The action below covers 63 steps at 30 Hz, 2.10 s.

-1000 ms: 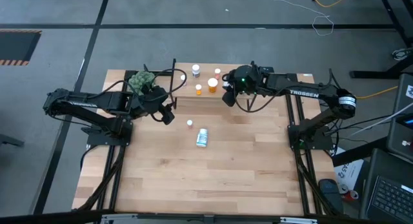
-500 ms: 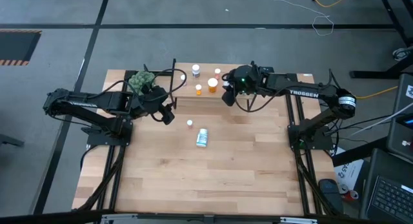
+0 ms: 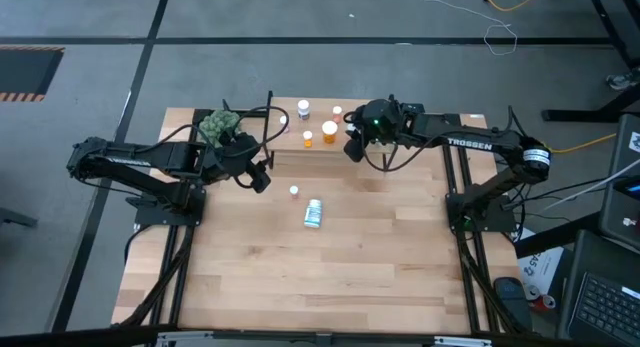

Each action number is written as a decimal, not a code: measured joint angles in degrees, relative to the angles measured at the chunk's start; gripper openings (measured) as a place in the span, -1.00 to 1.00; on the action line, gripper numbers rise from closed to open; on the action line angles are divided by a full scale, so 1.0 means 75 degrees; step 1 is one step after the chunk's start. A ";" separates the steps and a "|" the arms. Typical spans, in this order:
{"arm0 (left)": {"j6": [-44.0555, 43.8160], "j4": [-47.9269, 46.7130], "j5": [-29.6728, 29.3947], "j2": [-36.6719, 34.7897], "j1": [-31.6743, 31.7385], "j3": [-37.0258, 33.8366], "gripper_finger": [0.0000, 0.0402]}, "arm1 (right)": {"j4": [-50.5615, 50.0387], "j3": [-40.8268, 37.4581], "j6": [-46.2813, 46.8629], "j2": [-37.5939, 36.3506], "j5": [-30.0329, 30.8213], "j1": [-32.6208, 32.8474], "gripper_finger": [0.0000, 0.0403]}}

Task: Pick and place medicine bottles onto shelf by color
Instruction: Put the pink pill bottle on the shelf

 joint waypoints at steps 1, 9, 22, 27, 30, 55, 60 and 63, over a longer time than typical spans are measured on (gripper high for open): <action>-0.0004 0.0000 -0.0001 0.0000 0.0002 0.0000 0.06 | 0.0000 0.0000 0.0000 0.0000 -0.0008 0.0005 -0.40; -0.0020 -0.0003 -0.0001 0.0000 -0.0001 0.0000 0.06 | -0.0012 0.0000 0.0035 0.0000 -0.0014 0.0005 -0.40; -0.0029 -0.0005 -0.0001 0.0000 0.0001 0.0000 0.06 | -0.0076 0.0000 0.0220 0.0000 -0.0012 0.0008 -0.40; -0.0029 -0.0006 -0.0001 0.0000 -0.0001 0.0000 0.06 | -0.0078 0.0000 -0.0023 0.0000 -0.0211 0.0005 -0.40; -0.0034 -0.0006 -0.0001 0.0000 -0.0001 0.0000 0.06 | -0.0079 0.0000 -0.0105 0.0000 -0.0283 0.0009 -0.40; -0.0058 -0.0003 0.0002 0.0000 0.0002 0.0000 0.06 | -0.0107 0.0000 -0.0035 0.0189 -0.0745 -0.0062 -0.40; -0.0058 -0.0002 0.0002 0.0001 0.0000 0.0000 0.06 | -0.0029 0.0000 -0.0041 0.0201 -0.0737 -0.0059 -0.40; -0.0058 0.0000 0.0002 0.0000 0.0002 0.0000 0.06 | -0.0023 0.0000 -0.0212 0.0201 -0.0744 -0.0059 -0.40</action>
